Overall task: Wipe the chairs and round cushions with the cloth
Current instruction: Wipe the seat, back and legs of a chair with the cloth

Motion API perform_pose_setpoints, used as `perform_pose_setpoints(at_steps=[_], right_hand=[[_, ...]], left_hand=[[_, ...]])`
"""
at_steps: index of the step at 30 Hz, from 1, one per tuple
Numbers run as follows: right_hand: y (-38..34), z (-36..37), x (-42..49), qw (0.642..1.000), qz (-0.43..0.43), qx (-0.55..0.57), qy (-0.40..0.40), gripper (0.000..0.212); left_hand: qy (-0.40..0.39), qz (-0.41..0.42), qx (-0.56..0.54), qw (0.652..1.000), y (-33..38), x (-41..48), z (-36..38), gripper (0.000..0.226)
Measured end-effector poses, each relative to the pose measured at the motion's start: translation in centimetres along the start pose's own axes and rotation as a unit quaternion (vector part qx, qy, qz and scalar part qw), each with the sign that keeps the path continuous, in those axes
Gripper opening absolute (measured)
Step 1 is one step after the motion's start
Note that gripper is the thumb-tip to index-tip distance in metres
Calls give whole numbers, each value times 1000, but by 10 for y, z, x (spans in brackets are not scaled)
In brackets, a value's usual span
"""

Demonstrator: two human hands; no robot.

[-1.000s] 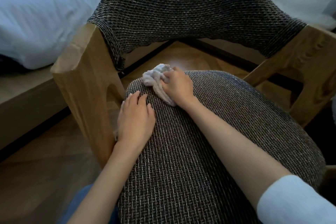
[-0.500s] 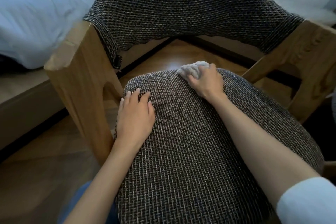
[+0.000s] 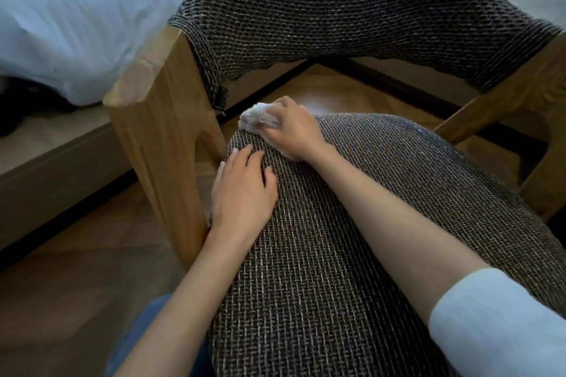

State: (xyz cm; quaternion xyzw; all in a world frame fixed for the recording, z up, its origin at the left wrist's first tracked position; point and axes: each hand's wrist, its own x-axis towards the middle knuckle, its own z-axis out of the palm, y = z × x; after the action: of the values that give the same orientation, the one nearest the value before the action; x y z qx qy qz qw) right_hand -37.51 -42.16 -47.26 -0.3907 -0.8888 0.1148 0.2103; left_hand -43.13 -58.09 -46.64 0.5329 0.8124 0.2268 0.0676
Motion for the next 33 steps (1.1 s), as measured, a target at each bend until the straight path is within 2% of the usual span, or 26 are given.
perform_pose_setpoints(at_steps=[5,10,13,16,20,22,25,28,31,33], right_hand=[[54,-24,-10,988,112,-80,62,29],[130,-71,-33,954,246,-139,94,32],[135,-70,-28,936,306,-138,108,27],[105,-57,-19,947,274,-127,112,24],[28,-25,-11,991,113,-48,51,29],[2,-15,-10,996,88,-5,21,18],[0,-24,-18,997,71,0,17,22],[44,-52,-32,986,131,-93,44,16],[108,-85,-56,949,243,-182,79,21],[137,-101,-70,930,297,-196,97,22]], left_hand=[[-31,10,6,999,-1,0,0,47],[-33,14,12,999,-1,1,0,47],[-31,16,23,999,1,0,2,48],[-32,17,28,999,3,-2,3,48],[-20,15,22,999,3,0,3,47],[-19,16,20,999,3,0,2,47],[-20,15,15,1000,2,0,1,46],[-25,17,10,999,1,-1,0,46],[-27,18,9,999,1,-2,-1,46],[-27,18,10,999,1,-1,-1,46]])
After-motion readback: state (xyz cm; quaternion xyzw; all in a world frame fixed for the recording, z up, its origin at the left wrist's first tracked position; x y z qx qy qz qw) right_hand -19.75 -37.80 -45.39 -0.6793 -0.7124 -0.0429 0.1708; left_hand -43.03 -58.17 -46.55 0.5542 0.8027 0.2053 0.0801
